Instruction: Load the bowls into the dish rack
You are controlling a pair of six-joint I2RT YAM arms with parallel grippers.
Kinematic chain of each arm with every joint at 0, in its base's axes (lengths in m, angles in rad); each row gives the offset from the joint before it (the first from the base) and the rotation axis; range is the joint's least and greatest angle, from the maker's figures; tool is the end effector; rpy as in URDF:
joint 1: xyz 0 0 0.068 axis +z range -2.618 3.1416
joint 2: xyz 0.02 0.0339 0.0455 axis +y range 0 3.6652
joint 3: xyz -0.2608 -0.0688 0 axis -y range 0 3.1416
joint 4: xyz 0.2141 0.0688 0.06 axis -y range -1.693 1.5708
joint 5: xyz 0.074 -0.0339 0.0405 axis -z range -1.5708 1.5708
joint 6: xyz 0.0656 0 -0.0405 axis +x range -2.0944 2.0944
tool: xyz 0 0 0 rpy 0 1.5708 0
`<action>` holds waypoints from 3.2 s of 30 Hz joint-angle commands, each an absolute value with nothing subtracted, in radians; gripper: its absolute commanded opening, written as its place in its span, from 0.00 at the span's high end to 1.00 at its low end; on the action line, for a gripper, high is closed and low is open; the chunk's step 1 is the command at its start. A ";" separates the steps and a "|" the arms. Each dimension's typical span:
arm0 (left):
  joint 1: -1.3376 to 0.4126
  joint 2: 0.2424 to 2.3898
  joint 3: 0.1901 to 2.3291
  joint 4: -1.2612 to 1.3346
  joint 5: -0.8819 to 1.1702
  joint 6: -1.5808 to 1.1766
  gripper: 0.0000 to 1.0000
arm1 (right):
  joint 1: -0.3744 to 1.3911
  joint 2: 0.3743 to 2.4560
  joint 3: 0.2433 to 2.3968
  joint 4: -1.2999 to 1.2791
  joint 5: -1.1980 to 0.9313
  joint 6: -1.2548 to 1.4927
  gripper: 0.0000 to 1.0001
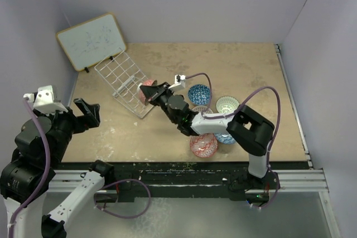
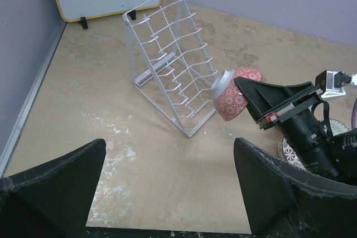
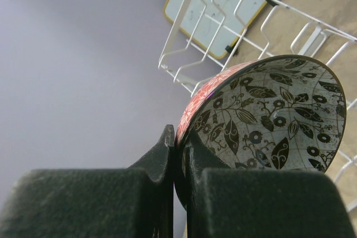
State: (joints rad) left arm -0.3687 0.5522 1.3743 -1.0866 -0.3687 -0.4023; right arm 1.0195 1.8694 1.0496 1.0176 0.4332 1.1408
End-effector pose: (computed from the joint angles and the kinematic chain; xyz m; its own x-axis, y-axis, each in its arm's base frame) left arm 0.0367 0.0112 0.4126 -0.2290 -0.3031 -0.9251 -0.0847 0.9529 -0.2912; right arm 0.2422 0.3413 0.2734 -0.4639 0.8206 -0.3338 -0.3260 0.1922 0.9256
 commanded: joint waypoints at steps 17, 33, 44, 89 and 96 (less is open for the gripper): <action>-0.367 0.533 1.419 -1.132 -0.325 -0.387 0.01 | 1.030 2.061 1.220 1.396 0.553 1.251 1.00; -0.367 0.518 1.421 -1.151 -0.308 -0.385 0.01 | 1.042 2.176 1.270 1.452 0.643 1.326 1.00; -0.367 0.499 1.411 -1.160 -0.301 -0.379 0.01 | 1.049 2.246 1.314 1.468 0.698 1.355 1.00; -0.368 0.454 1.388 -1.173 -0.303 -0.365 0.01 | 0.919 2.443 1.407 1.506 0.454 1.387 0.94; -0.368 0.449 1.375 -1.169 -0.303 -0.362 0.01 | 0.910 2.523 1.425 1.735 0.381 1.306 0.95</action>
